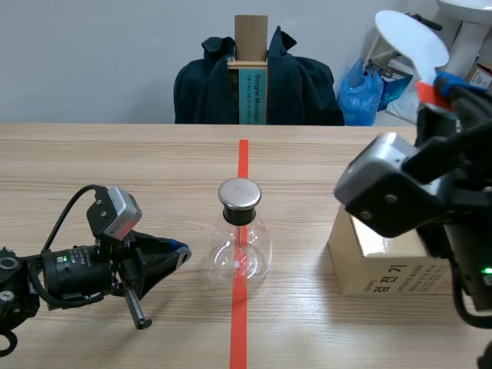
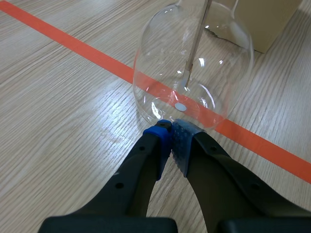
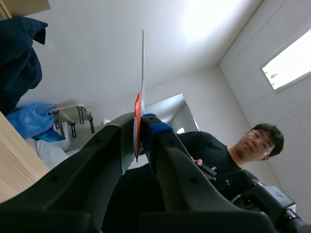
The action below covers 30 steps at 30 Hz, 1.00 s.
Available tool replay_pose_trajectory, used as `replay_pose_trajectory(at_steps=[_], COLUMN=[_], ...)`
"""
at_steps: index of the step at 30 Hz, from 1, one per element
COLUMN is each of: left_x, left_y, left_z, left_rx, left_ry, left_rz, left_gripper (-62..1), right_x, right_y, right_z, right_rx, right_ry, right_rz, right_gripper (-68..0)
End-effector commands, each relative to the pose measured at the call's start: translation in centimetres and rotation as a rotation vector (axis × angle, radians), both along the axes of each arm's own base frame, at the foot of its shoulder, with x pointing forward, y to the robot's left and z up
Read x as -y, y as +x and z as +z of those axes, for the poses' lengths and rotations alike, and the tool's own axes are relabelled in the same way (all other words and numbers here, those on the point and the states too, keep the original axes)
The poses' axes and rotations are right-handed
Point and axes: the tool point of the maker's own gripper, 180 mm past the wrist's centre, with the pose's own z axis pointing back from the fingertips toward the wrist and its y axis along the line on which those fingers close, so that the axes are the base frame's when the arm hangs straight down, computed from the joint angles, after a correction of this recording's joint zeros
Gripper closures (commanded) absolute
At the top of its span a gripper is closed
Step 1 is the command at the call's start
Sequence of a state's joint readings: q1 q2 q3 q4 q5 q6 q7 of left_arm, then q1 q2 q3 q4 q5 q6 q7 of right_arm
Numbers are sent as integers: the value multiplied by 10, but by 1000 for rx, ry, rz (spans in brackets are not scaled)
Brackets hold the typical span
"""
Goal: Do the electroscope experiment.
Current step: 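Move the plate toward and away from the electroscope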
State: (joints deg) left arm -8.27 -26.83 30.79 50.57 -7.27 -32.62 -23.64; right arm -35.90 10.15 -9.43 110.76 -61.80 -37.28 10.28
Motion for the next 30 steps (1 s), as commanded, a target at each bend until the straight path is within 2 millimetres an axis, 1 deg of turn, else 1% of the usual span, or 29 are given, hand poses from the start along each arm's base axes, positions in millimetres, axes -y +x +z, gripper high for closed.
replay_pose_trajectory(at_steps=[1,5,9,12,15,21,22,24,25,26,28,30], left_x=[4,3,2,-4,-12,-36,-39,-45,-48,-50,-54,-57], left_y=[7,7,7,1,-20,-75,-84,-100,-107,-113,-121,-124], left_z=[13,13,13,19,32,68,73,82,87,92,101,110], left_rx=[34,33,35,37,50,48,40,29,28,25,25,41], left_ry=[-33,-32,-32,-55,-106,-180,-182,-178,-180,-182,-182,-186], left_rz=[4,4,5,10,-8,-45,-55,-66,-66,-66,-63,-54], left_gripper=[-21,-21,-21,-21,-21,-22,-31,-81,-126,-187,-354,-548], right_x=[7,18,29,37,45,65,68,75,79,82,89,95], right_y=[-4,-13,-18,-20,-21,-26,-26,-27,-27,-28,-29,-29], right_z=[11,29,42,47,50,50,50,52,53,54,57,59], right_rx=[28,54,75,83,93,83,83,87,90,93,100,106], right_ry=[9,26,35,31,8,7,8,12,12,10,7,0], right_rz=[-17,-45,-70,-92,-109,-150,-159,-176,-185,-194,-213,-230], right_gripper=[-8,-8,-8,-8,-8,-8,-8,-8,-8,-8,-8,-8])
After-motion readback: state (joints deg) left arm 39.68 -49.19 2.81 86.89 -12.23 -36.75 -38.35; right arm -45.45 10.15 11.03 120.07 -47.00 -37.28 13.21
